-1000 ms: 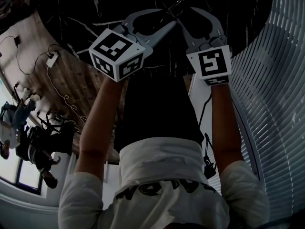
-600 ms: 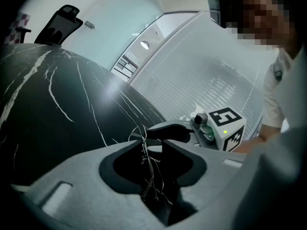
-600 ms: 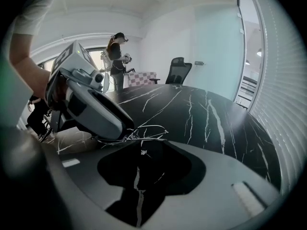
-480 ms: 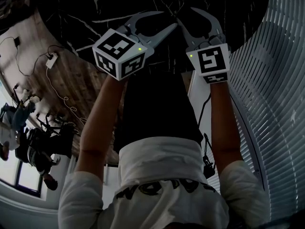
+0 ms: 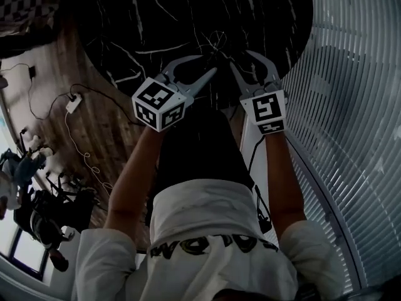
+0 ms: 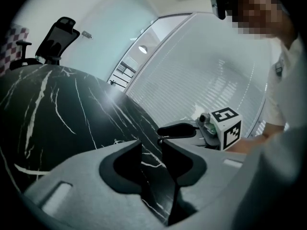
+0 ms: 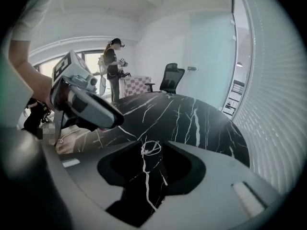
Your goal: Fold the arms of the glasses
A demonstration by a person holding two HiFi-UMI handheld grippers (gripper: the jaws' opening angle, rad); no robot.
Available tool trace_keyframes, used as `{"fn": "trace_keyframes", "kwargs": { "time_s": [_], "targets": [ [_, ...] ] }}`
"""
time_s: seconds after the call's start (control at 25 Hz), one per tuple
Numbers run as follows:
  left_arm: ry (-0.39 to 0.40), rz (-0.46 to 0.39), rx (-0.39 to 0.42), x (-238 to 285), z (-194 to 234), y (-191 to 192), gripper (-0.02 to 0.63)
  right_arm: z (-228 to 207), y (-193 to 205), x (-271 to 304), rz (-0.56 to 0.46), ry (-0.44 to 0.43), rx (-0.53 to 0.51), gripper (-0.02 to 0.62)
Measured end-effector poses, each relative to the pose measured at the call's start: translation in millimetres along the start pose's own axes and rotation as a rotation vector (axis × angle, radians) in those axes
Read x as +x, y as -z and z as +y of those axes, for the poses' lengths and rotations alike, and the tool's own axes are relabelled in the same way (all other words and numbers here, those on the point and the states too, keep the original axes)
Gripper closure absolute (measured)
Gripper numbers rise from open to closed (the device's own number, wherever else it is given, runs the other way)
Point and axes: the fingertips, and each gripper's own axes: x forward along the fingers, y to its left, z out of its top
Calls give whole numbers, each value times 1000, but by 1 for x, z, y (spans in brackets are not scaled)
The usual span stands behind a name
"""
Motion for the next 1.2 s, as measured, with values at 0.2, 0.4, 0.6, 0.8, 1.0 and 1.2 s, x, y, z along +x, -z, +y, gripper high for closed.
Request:
{"fn": "trace_keyframes", "kwargs": {
  "time_s": [0.2, 0.4, 0.6, 0.8, 1.0, 1.2],
  "targets": [
    [-37, -78, 33, -44, -45, -39, 477, 2, -55, -56, -106, 15, 62, 449],
    [-30, -175, 60, -83, -90, -84, 477, 4, -118, -117, -243, 24, 145, 462],
    [-11, -245, 106, -116, -137, -122, 478, 20, -171, -173, -344, 7, 180, 465],
    [25, -329, 127, -143, -176, -160, 479, 34, -223, -226, -470, -3, 180, 469],
    [36, -383, 141, -167, -205, -183, 483, 50, -250, -253, -534, -34, 147, 482],
    [-10, -454, 175, -182, -215, -193, 588, 67, -265, -269, -575, -75, 133, 509]
  ]
}}
